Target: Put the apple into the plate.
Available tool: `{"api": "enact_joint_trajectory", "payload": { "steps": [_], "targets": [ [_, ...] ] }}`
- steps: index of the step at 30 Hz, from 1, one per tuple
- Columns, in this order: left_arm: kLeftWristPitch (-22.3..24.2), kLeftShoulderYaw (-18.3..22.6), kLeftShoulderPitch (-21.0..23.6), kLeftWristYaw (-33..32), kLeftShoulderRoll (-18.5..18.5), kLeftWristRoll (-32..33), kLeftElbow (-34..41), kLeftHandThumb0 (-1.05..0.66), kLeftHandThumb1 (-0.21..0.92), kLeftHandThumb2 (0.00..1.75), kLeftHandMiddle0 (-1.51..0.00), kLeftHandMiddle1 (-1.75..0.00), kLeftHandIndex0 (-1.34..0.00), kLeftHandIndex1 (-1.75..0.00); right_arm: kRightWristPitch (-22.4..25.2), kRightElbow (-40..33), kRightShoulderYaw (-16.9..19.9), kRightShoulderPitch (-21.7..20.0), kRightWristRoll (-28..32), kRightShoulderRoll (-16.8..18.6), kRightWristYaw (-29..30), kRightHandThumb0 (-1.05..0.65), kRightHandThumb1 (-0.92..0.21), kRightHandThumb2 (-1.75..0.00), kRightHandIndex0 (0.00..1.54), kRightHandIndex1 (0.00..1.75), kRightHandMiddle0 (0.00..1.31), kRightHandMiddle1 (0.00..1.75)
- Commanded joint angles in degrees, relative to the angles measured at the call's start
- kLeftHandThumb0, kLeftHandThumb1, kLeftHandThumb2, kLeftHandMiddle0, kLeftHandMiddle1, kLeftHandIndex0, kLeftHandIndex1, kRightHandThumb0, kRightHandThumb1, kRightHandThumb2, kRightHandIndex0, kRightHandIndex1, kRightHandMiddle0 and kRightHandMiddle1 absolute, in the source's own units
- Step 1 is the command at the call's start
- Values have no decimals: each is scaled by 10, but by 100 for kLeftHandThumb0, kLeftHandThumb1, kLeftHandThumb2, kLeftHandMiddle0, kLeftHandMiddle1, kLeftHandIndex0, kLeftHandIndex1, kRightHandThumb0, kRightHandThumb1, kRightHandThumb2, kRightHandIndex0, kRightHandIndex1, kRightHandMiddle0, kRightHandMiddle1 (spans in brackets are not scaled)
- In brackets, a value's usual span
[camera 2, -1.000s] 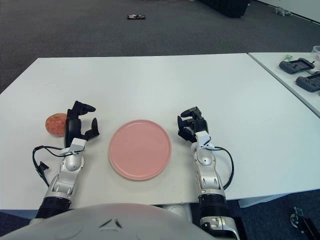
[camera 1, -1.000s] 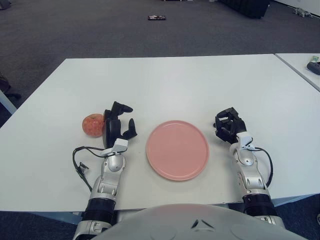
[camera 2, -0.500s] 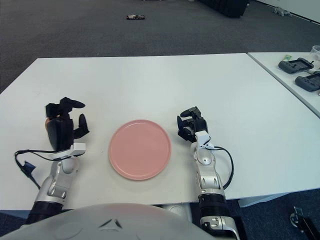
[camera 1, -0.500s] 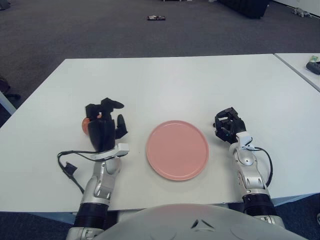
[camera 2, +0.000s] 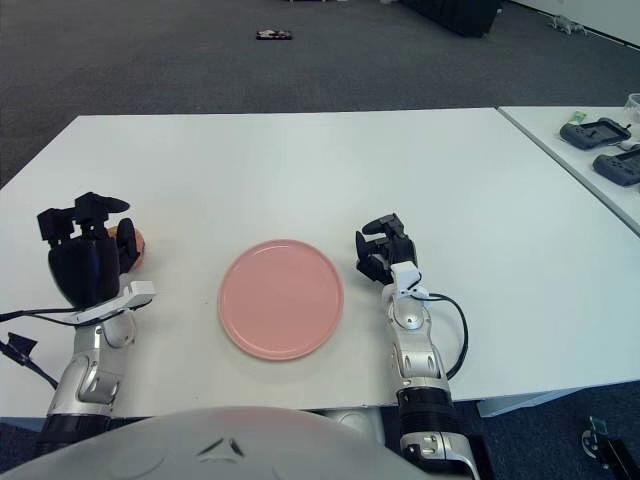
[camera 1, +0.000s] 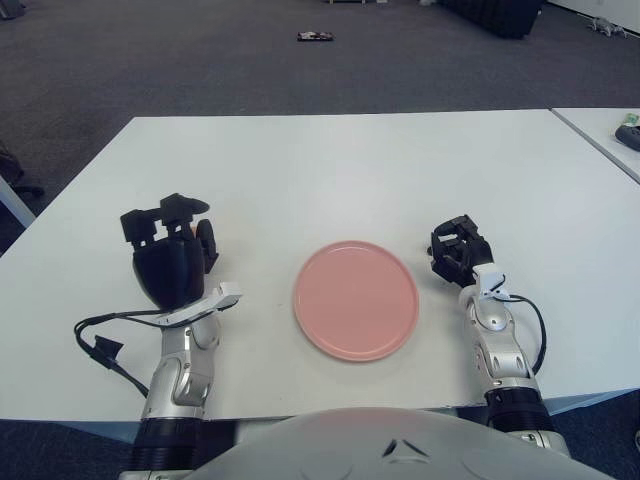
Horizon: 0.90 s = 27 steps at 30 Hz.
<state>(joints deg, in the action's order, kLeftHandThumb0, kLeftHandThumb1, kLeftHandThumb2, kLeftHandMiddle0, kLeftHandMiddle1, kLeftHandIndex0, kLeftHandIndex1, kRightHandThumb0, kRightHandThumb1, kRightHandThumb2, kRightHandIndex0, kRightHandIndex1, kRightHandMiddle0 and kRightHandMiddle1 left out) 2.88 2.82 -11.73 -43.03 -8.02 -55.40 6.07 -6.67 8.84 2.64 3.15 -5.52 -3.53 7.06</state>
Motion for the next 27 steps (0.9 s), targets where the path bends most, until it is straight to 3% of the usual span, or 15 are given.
{"api": "enact_joint_trajectory", "payload": {
  "steps": [1, 2, 5, 8, 20, 27],
  "targets": [
    [60, 0, -3, 44, -5, -21, 14, -100, 80, 68, 0, -38, -1, -80, 19, 12, 0, 5, -4, 0, 1, -38, -69, -85, 49, 140, 32, 175],
    [71, -2, -4, 56, -5, -22, 19, -102, 81, 66, 0, -24, 0, -59, 19, 12, 0, 4, -4, 0, 1, -37, -70, -84, 48, 140, 32, 175],
    [89, -5, -4, 90, -12, -13, 24, -104, 83, 62, 0, -8, 0, -22, 18, 14, 0, 4, -3, 1, 1, -37, -70, -83, 48, 140, 32, 175],
    [102, -1, 4, 120, -23, 0, 18, -104, 83, 59, 0, -3, 0, -7, 18, 14, 0, 4, -3, 1, 2, -37, -71, -83, 48, 139, 32, 175],
    [126, -3, 32, 208, -77, 42, -40, -105, 73, 51, 0, 0, 0, 0, 29, 10, 0, 3, -3, 2, 5, -37, -71, -82, 47, 139, 31, 175],
    [91, -18, 47, 235, -114, 78, -84, -105, 70, 50, 0, 0, 0, 0, 29, 8, 0, 5, -3, 1, 5, -37, -73, -80, 46, 139, 30, 175]
  ]
}}
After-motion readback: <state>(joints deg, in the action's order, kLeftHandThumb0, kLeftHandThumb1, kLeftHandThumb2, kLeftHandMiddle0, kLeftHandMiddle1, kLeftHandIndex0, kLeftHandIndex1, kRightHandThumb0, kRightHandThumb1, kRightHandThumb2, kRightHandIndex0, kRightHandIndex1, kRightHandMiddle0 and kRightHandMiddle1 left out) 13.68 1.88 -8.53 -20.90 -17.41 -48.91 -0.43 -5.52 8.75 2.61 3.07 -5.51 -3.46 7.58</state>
